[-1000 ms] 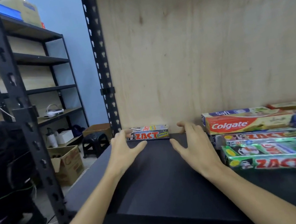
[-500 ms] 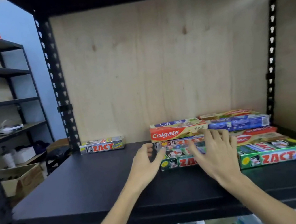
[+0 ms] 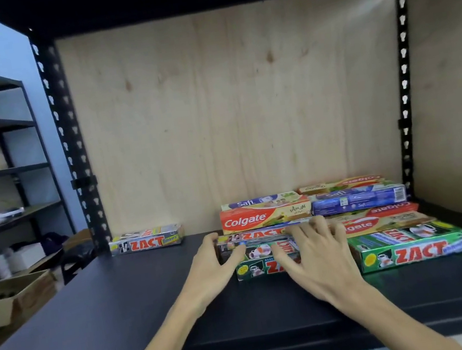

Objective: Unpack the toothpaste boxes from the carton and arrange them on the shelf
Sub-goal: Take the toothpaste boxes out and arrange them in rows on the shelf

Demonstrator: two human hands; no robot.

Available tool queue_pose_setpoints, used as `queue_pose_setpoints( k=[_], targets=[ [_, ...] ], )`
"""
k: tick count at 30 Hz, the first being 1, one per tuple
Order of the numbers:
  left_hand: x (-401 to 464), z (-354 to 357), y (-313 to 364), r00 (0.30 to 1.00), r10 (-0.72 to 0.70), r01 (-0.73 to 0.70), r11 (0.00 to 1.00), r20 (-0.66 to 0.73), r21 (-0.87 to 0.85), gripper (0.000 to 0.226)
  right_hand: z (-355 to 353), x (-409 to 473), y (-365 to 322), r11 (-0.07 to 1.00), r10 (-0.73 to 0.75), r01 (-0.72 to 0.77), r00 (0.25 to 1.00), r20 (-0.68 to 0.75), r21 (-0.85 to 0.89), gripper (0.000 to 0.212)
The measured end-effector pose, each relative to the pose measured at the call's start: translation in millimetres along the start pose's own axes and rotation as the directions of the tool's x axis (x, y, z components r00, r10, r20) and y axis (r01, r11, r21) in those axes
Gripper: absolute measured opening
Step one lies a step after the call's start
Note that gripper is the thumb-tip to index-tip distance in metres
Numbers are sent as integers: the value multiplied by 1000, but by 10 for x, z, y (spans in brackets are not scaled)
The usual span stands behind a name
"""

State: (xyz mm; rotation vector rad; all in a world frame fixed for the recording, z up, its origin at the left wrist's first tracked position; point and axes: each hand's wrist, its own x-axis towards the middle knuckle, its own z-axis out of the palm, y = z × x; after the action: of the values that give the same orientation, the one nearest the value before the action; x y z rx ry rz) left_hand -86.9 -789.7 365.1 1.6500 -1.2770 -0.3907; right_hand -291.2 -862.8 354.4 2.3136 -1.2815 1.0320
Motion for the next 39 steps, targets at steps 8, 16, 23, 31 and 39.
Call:
queue_pose_setpoints(
  k=[8,16,23,31,39],
  targets=[
    [-44,-811,-451,986,0,37,977,-168,212,54,91,156,-578,951,-232,206,968,93,230,51],
    [-299,-2002,-1022,974,-33,52,996,-224,77,20,263,426,-1480,829,-386,321,921,53,457,27],
    [-470,-2276,-1125,962,-7,-3,999,-273,-37,40,566,513,-1795,884,-256,130,938,233,450,45],
    [-480,-2225,-1183,972,-41,7,989,-232,-145,31,661,375,-1732,742,-273,2,914,300,670,41],
    [-404,-2225,-1305,958,-78,51,993,-277,-103,48,660,348,-1727,818,-268,10,891,365,575,61]
  ],
)
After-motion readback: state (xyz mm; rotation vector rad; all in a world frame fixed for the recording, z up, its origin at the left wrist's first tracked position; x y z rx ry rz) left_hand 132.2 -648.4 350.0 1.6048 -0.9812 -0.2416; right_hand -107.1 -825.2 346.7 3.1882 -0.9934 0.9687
